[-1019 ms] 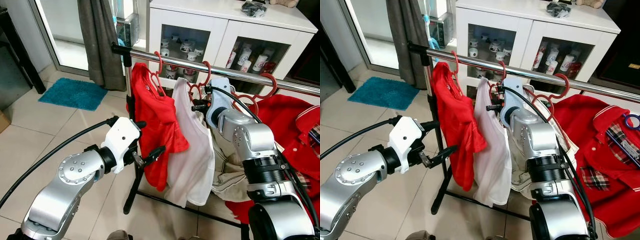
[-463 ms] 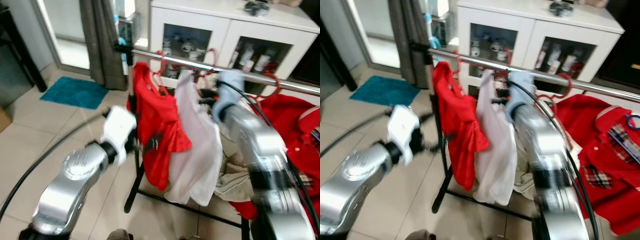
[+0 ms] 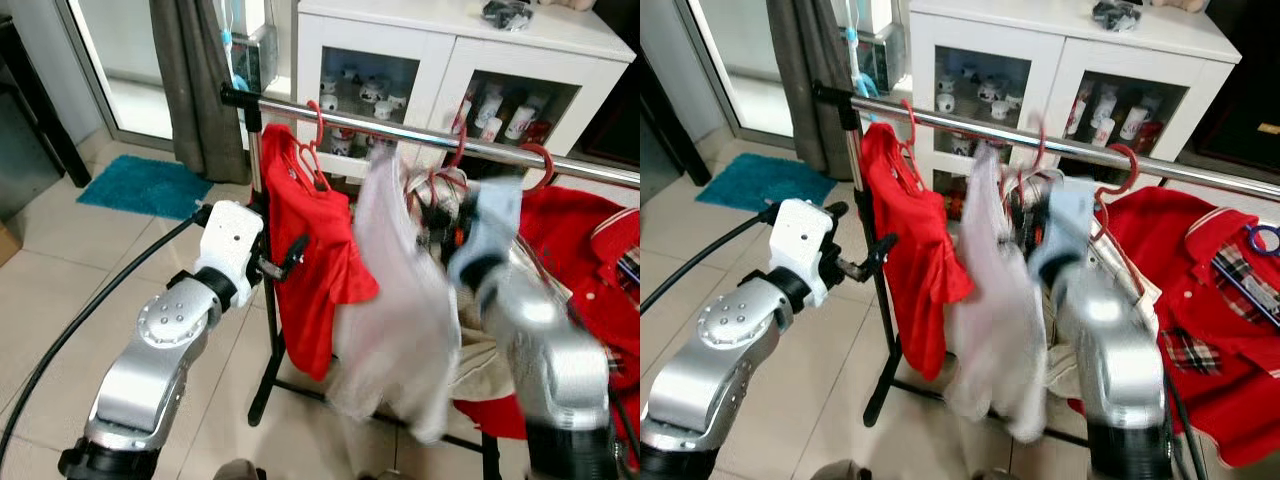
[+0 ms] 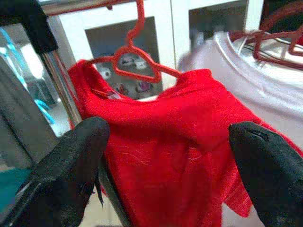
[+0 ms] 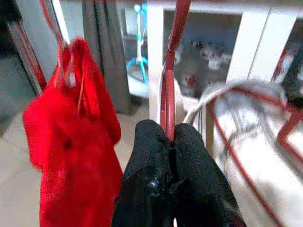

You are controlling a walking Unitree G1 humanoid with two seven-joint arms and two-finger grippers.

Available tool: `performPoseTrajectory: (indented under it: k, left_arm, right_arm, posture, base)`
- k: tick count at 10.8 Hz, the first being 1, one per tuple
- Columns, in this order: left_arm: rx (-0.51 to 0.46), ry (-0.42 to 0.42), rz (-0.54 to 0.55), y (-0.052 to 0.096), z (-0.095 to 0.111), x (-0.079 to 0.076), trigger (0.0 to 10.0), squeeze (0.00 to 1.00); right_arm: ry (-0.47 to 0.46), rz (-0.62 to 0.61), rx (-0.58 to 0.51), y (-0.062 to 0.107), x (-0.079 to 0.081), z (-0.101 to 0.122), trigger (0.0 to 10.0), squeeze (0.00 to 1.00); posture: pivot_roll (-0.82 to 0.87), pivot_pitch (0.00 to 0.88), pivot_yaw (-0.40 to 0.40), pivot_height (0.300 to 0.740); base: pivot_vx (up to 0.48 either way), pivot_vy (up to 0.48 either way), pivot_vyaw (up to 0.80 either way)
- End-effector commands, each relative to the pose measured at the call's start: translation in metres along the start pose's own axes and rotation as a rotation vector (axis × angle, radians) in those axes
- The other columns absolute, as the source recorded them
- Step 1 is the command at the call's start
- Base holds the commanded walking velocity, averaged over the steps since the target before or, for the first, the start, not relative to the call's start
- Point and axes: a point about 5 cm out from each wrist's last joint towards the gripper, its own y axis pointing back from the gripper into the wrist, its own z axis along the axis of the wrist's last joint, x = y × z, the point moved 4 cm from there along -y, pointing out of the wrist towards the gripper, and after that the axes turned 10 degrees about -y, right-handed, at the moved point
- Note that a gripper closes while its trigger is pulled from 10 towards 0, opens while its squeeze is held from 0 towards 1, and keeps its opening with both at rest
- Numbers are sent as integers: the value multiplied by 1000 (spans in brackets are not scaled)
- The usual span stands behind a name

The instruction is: Hang hanger

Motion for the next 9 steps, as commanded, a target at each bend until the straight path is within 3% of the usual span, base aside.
performPoseTrajectory:
  k: [1, 4, 9]
  left_arm:
    - [13, -22, -13, 1, -4, -4, 10000, 0]
    - [45, 14, 1, 1, -8, -4, 10000, 0]
    - [32, 42, 8, -5, -3, -2, 10000, 0]
  right_arm:
    - [26, 17, -61, 5, 5, 12, 0, 0]
    - [-14, -9, -48, 13, 5, -4, 0, 0]
    - [-35, -46, -68, 16, 7, -3, 0, 0]
  posture:
    - [69, 38, -35, 740]
    - [82, 43, -29, 740]
    - [65, 44, -15, 740]
  base:
    - [0, 0, 0]
    - [0, 0, 0]
    - [0, 0, 0]
